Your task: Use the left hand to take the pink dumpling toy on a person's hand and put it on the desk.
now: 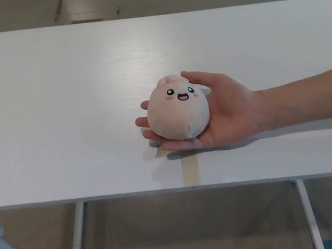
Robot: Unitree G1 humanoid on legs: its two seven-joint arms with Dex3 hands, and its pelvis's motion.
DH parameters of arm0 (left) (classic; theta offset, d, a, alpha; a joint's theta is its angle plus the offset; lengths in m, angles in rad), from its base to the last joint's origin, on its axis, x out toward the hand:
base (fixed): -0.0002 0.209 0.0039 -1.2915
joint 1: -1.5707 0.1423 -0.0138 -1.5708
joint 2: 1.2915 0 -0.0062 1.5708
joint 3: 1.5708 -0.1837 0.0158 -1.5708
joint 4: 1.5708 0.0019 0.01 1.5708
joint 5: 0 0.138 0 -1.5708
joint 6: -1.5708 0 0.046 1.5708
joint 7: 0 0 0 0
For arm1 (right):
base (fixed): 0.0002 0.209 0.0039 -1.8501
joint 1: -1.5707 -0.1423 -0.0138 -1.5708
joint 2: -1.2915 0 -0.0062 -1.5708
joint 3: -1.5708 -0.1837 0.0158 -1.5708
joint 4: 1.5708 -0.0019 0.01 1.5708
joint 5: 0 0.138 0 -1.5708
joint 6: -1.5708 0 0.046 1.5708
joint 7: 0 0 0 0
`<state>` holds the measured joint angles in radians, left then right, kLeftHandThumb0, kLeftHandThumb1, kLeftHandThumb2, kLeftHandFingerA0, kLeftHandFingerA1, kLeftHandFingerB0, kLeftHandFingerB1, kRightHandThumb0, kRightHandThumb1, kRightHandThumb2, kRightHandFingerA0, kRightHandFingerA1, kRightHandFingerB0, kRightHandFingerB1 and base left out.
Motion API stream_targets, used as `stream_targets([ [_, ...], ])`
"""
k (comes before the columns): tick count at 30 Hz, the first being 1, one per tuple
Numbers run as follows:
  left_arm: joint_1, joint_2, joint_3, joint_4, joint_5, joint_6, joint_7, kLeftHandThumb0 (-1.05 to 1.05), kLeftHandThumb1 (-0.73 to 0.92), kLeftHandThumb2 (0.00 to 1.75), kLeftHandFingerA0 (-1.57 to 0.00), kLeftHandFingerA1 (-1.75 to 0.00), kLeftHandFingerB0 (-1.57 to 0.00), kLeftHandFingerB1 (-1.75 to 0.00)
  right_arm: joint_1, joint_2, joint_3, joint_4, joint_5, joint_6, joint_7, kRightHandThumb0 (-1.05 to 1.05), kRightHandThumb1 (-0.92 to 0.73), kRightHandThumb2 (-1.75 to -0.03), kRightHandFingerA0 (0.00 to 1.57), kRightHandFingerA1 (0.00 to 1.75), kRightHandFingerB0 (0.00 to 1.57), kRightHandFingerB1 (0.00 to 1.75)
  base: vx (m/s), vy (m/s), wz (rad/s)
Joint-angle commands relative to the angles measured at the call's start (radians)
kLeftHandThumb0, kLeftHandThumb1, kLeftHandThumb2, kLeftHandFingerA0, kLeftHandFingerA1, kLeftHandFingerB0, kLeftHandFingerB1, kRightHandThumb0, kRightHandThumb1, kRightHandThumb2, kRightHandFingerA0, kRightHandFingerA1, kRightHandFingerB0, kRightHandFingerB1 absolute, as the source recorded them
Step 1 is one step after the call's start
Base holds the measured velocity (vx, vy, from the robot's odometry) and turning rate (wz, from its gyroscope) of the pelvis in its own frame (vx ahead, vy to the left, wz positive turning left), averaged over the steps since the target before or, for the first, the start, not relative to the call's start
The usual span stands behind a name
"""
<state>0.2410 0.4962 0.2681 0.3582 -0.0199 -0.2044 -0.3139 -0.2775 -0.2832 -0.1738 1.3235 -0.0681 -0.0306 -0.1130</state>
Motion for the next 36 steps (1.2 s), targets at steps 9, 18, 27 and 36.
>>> stream_targets([
  [9, -0.081, 0.296, 0.396, -1.122, -0.916, -0.054, -0.158, -0.51, 0.39, 0.53, -0.48, -0.4, -0.37, -0.33, 0.001, -0.01, 0.009, -0.002, -0.005, -0.007, 0.009, -0.23, -0.73, -0.62, 0.69, 0.47, 0.53, 0.42, 0.0, 0.0, 0.0],
  [18, -0.599, 0.409, 0.128, -1.008, -0.595, 0.22, -0.05, -0.6, 0.37, 0.69, -0.43, -0.47, -0.31, -0.4, -0.012, -0.014, 0.008, -0.002, -0.004, 0.004, 0.013, -0.22, -0.73, -0.62, 0.69, 0.46, 0.53, 0.41, 0.0, 0.0, 0.0],
  [27, -0.935, 0.337, -0.18, -0.833, -0.215, 0.345, -0.122, -0.59, 0.39, 0.69, -0.42, -0.47, -0.33, -0.4, -0.014, -0.015, 0.018, -0.001, -0.01, 0.004, 0.007, -0.23, -0.73, -0.62, 0.69, 0.46, 0.53, 0.41, 0.0, 0.0, 0.0],
  [36, -1.205, 0.261, -0.537, -0.493, 0.115, 0.35, -0.272, -0.57, 0.44, 0.55, -0.2, -0.32, -0.16, -0.28, -0.019, -0.015, 0.016, -0.001, -0.005, 0.004, 0.008, -0.23, -0.73, -0.61, 0.69, 0.46, 0.54, 0.41, 0.0, 0.0, 0.0],
])
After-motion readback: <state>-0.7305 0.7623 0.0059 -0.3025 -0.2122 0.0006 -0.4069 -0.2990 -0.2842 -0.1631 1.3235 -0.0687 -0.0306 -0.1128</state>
